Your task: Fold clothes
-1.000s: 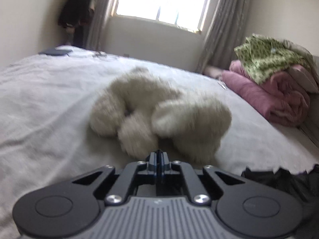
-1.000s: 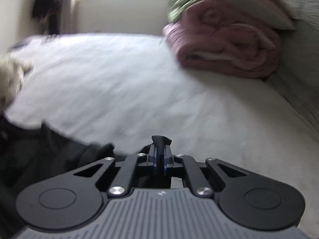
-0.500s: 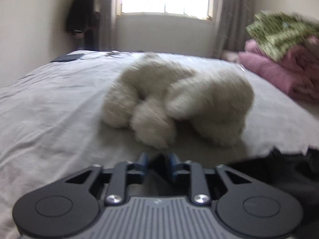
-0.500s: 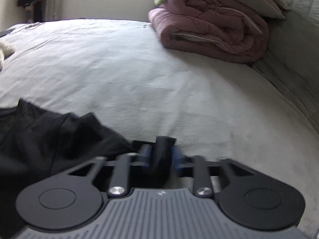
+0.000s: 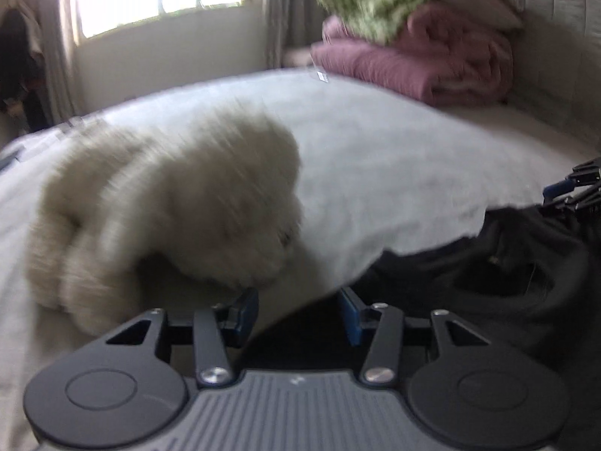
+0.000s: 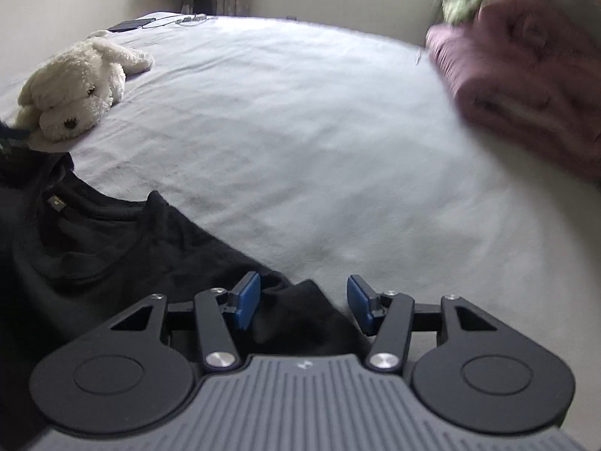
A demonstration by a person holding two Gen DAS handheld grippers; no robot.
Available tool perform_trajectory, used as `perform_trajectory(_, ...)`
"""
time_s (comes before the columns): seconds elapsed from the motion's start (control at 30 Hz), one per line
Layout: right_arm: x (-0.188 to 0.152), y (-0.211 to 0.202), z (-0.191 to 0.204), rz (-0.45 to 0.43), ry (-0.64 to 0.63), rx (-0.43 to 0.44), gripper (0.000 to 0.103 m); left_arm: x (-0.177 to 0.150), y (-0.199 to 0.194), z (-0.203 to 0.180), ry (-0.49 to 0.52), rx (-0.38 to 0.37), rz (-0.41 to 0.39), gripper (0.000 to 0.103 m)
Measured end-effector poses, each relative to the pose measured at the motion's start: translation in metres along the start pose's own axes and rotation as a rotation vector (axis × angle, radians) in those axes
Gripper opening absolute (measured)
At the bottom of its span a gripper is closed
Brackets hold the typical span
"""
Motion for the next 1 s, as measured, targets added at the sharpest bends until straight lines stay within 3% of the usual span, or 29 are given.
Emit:
perform_trajectory(0.03,0.000,0.000,0.003,0.001,-0.008,0.008,0.014,-0.002,0.002,-0.005,0.015,0.012,0.001,0.015)
perform_trajectory(0.07,-0.001,-0.003,0.008,-0.007,-0.029,-0.009,0.008,-0.003,0.001,-0.010,0.031,0.028,-0.007,0.005)
perform_trajectory(0.2,-0.003,-0.014,0.025,-0.047,-0.098,-0.085,0.004,-0.002,-0.012,-0.020,0.041,0.069,-0.085,0.002)
perform_trajectory(0.27,-0.002,-0.024,0.024,-0.107,-0.040,-0.152,0.003,0.003,-0.025,-0.019,0.010,0.073,-0.151,0.002)
perform_trajectory(0.33,-0.001,-0.034,0.023,-0.167,0.032,-0.219,0.002,0.005,-0.023,-0.026,0.037,0.112,-0.165,0.003)
perform_trajectory(0.43,-0.001,-0.027,0.032,-0.185,0.052,-0.347,0.002,0.004,-0.014,-0.037,0.080,0.174,-0.163,0.003)
perform_trajectory(0.6,-0.012,0.003,0.026,-0.071,0.031,-0.275,0.002,-0.005,0.010,-0.039,0.089,0.224,-0.096,0.003)
perform_trajectory(0.67,-0.010,-0.006,0.017,-0.087,0.053,-0.217,0.005,-0.004,0.011,-0.037,0.094,0.233,-0.096,0.003)
perform_trajectory(0.73,-0.007,-0.017,0.008,-0.117,0.078,-0.154,0.018,-0.004,0.010,-0.037,0.089,0.236,-0.099,0.003)
perform_trajectory(0.83,0.006,-0.028,0.006,-0.174,0.078,-0.031,0.053,-0.003,0.012,-0.040,0.089,0.241,-0.099,0.003)
perform_trajectory(0.9,0.018,-0.017,0.013,-0.145,0.023,0.032,0.061,-0.001,0.014,-0.042,0.089,0.242,-0.097,0.003)
perform_trajectory(1.0,0.023,0.007,0.025,-0.062,-0.041,0.063,0.061,0.001,0.015,-0.041,0.085,0.237,-0.094,0.003)
Point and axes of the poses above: each gripper's, at about its wrist camera, not at the fingertips, and y roughly the way its jaws point, z to its left, x to its top, the point moved 2 cm from there along y, roughly the way its jaws point, and after that the axes turned 11 degrees about z, right-handed, at the moved point
